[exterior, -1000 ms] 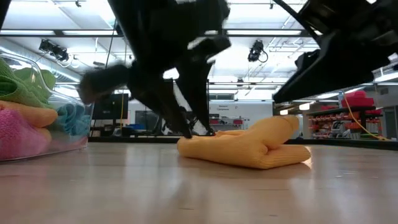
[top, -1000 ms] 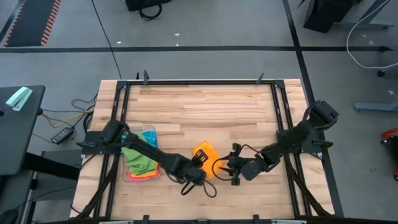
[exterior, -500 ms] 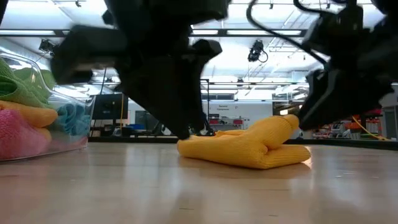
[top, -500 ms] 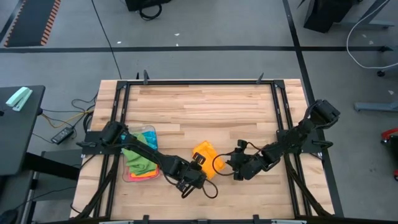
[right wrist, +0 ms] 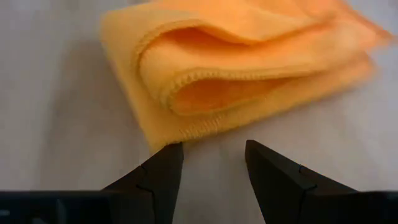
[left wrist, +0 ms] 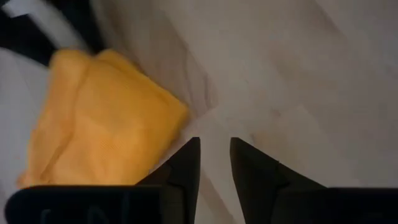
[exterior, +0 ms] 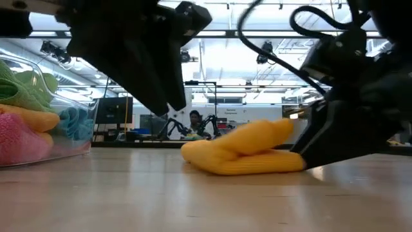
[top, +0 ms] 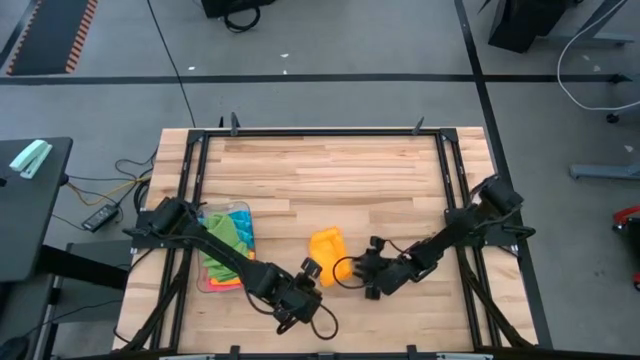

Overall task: Fold microfiber towels
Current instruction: Fold the yellow microfiber cloth

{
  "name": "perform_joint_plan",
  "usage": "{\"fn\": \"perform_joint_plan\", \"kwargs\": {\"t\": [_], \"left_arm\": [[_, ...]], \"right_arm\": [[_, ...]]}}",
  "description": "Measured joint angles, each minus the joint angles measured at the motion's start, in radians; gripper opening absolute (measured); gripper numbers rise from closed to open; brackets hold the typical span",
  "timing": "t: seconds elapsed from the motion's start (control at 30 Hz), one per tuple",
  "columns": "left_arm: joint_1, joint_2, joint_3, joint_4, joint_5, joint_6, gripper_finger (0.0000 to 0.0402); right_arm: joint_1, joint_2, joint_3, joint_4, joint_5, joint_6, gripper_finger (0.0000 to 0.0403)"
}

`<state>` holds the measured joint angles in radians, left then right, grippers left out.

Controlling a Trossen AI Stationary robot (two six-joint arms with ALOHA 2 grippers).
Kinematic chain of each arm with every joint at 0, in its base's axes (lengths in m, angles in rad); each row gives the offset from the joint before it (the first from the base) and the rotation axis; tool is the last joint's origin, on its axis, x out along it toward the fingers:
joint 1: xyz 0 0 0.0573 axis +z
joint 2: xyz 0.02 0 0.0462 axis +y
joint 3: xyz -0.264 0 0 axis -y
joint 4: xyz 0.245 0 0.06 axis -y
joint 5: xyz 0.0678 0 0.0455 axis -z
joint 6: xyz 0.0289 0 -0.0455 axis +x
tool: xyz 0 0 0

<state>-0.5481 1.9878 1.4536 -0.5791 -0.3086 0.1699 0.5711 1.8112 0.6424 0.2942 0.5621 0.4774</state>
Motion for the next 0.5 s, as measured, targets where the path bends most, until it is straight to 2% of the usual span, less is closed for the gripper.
{"fn": "perform_joint_plan", "kwargs": {"t": [0.13, 0.27, 0.33, 0.5], "left_arm": [[0.0, 0.0, 0.0, 0.003, -0.009, -0.086, 0.0105], [0.0, 0.0, 0.0, 0.04, -0.009, -0.124, 0.0134], [0.0, 0.003, 0.0, 0.05, -0.009, -0.146, 0.0153], [0.0, 0.025, -0.005, 0.06, -0.02, -0.217, 0.02]], "right_arm": [[0.015, 0.096, 0.078, 0.103, -0.036, 0.006, 0.0188], [0.03, 0.185, 0.222, 0.083, -0.089, -0.07, 0.0188], [0.035, 0.199, 0.294, -0.014, -0.124, -0.114, 0.0188], [0.042, 0.164, 0.411, -0.351, -0.122, -0.125, 0.0188]]}}
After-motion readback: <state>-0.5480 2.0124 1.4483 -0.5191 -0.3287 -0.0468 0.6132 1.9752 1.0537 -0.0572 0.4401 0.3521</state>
